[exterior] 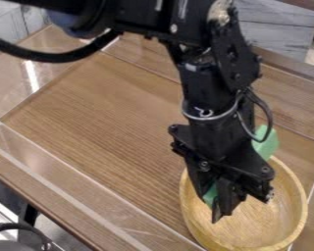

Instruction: Put the green block in the brown bowl

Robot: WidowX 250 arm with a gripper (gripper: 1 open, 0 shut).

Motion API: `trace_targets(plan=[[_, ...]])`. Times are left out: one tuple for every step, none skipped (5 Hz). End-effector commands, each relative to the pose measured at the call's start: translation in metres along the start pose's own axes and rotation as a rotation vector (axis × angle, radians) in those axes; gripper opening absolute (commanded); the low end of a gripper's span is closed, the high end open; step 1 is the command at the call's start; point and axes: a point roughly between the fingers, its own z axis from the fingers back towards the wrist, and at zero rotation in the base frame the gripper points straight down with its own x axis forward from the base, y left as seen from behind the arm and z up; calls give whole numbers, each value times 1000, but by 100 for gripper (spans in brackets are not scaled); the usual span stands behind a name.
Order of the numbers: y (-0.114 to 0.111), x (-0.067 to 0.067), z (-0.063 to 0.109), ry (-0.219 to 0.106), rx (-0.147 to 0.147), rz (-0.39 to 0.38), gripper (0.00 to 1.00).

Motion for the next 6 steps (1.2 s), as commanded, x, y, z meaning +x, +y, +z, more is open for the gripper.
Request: trace_targets(plan=[[0,8,6,-33,-15,15,0],[1,9,4,-29,-25,28,0],[2,11,2,-24,-34,38,0],[3,12,0,-20,-42,48,0],[4,14,-3,-16,-49,56,0],[5,17,-7,-13,-55,58,0]])
